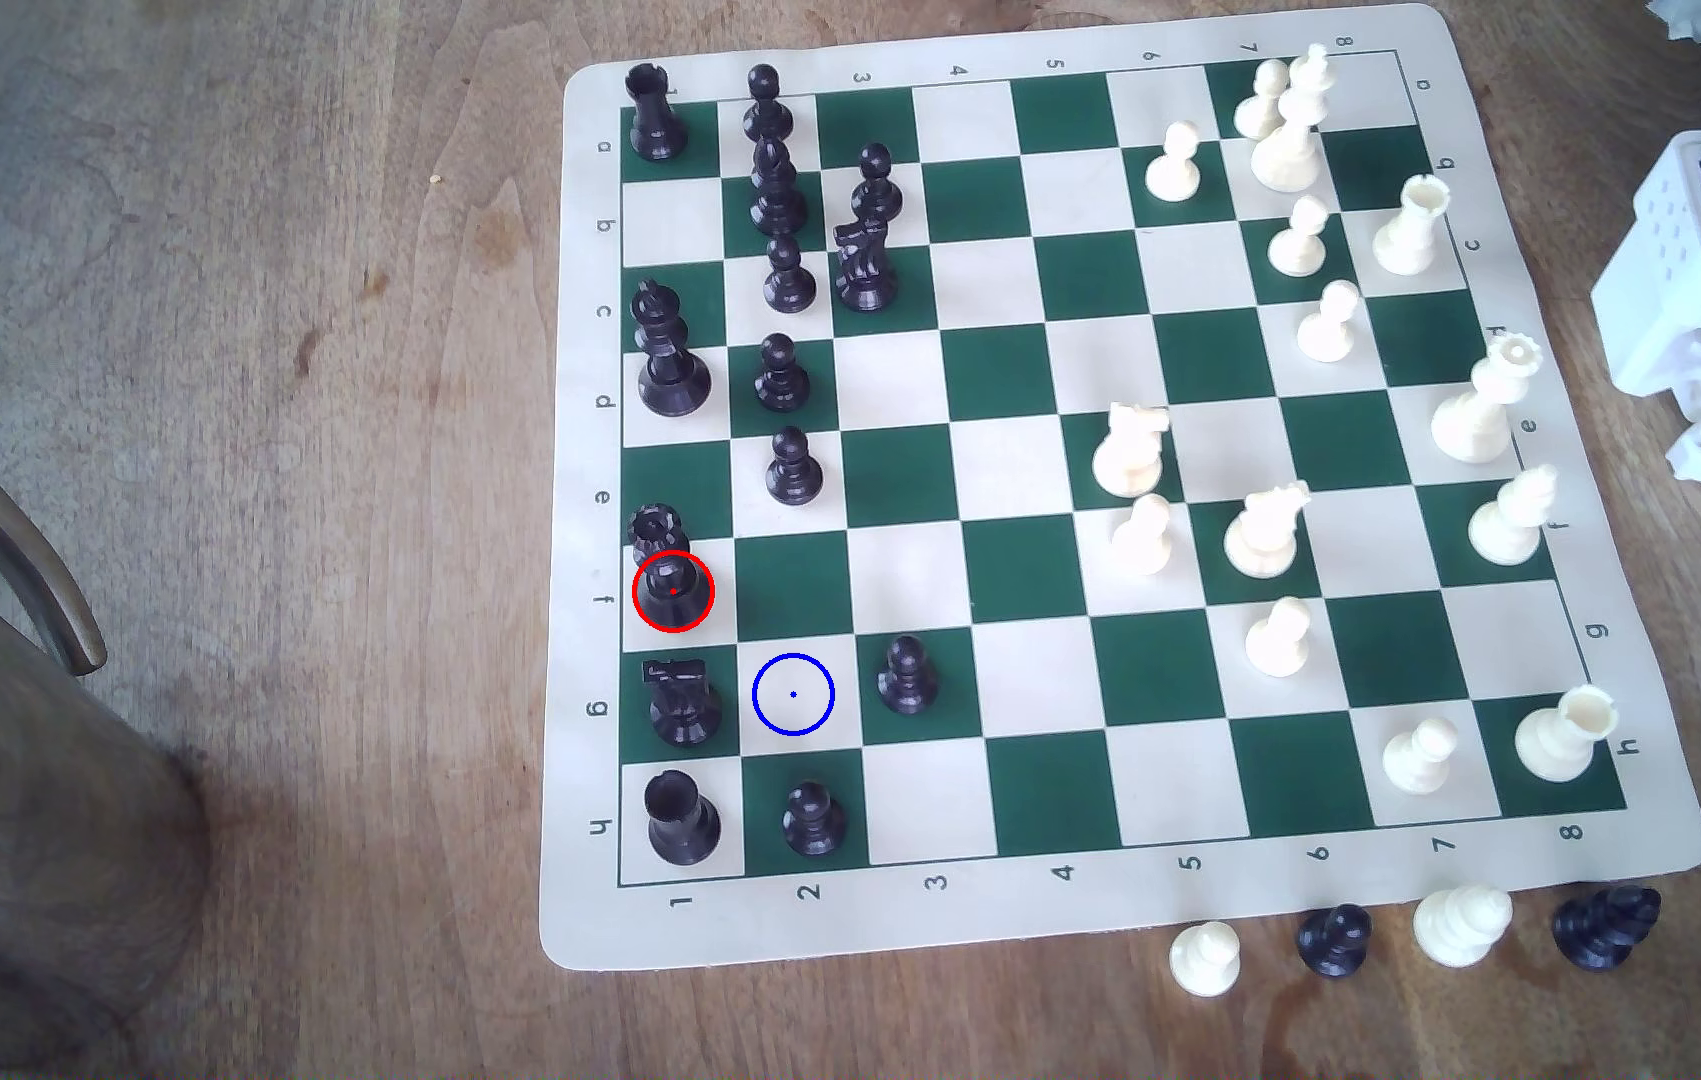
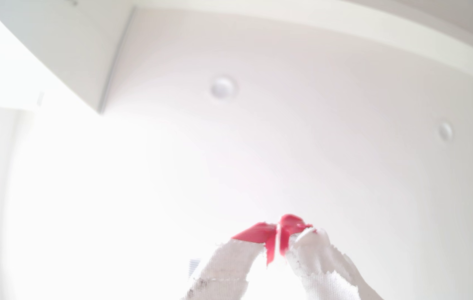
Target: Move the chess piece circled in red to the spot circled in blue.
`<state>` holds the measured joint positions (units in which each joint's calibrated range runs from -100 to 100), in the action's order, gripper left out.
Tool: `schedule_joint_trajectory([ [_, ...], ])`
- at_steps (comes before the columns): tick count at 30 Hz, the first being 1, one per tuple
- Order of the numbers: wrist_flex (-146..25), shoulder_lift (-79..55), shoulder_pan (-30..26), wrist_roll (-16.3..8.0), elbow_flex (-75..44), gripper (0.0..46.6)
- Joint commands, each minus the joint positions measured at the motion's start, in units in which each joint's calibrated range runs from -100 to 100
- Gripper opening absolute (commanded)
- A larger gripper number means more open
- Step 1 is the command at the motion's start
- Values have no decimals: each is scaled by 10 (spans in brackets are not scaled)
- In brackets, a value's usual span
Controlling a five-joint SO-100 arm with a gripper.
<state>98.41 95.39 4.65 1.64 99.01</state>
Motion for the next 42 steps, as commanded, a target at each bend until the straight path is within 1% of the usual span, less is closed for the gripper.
schedule_joint_trajectory([
  [1,13,4,-4,0,9,2],
  [20,13,4,-4,0,9,2],
  [23,9,4,-12,-5,9,2],
  [24,-23,4,-34,-5,9,2],
  [28,-116,4,-74,-5,10,2],
  [29,-177,4,-91,-2,10,2],
  [32,-275,4,-123,-1,10,2],
  [33,-344,4,-134,-1,10,2],
  [36,-433,4,-141,0,10,1],
  [37,-492,4,-141,0,10,1],
  [39,-570,4,-141,13,10,1],
  [40,-610,4,-138,15,10,1],
  [41,-657,4,-133,13,10,1],
  [42,-764,4,-121,2,10,1],
])
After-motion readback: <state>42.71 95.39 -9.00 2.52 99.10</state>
